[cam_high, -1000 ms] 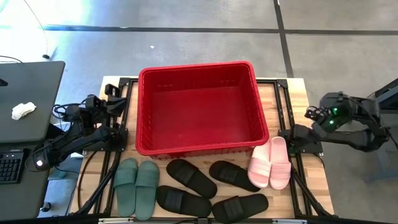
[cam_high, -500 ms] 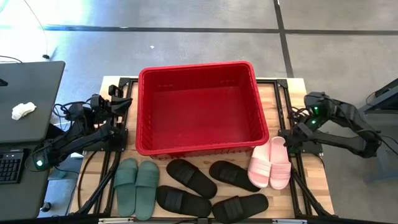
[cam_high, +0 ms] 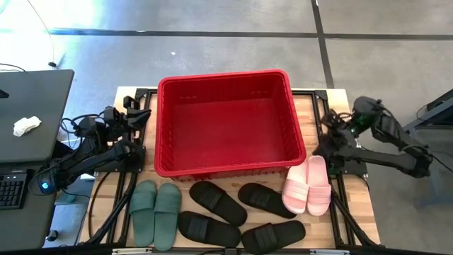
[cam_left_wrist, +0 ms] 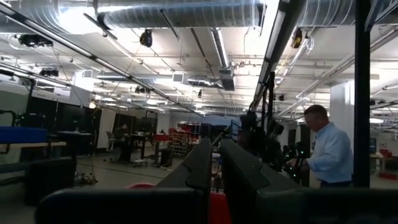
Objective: Pick and place slides into bin
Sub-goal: Put the pink slide into the red bin
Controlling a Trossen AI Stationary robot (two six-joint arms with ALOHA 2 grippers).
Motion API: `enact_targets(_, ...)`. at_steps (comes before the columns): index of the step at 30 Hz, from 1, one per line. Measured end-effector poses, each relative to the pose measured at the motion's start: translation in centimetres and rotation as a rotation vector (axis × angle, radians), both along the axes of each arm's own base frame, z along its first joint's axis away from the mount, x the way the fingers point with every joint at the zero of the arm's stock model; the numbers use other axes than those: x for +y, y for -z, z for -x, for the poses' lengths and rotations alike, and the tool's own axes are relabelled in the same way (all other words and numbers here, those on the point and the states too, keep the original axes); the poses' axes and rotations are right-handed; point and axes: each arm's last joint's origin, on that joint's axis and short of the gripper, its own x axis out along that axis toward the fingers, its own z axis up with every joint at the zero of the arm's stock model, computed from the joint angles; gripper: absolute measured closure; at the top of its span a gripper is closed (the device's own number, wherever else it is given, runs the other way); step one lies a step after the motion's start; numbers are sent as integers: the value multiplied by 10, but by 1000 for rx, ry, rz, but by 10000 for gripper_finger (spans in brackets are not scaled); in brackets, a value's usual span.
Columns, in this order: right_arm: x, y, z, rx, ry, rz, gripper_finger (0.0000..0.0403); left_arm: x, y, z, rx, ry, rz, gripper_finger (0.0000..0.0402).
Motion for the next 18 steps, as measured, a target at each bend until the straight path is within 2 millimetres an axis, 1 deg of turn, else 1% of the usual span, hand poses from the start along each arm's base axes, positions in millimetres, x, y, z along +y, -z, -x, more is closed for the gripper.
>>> enact_targets(2,-3,-14,-14,-143,4,61,402,0,0,0,1,-3,5,376)
enact_targets(4,-4,-27,-28,-314,10,158,402,0,0,0,1,-4,6,376)
enact_targets(6,-3,-35,-42,-464,9,269,402,0,0,0,0,-4,7,376)
enact_targets(8,0,-44,-55,-574,4,376,402,0,0,0,-2,2,14,376)
enact_targets(11,5,-57,-75,-647,-13,519,402,0,0,0,-6,18,27,376)
enact_targets(14,9,-74,-95,-680,-42,658,402,0,0,0,-7,42,34,376)
enact_targets(16,12,-84,-106,-649,-86,739,402,-1,1,0,-9,49,41,376)
enact_targets(18,17,-90,-116,-555,-150,801,402,-1,1,-1,-8,57,43,376)
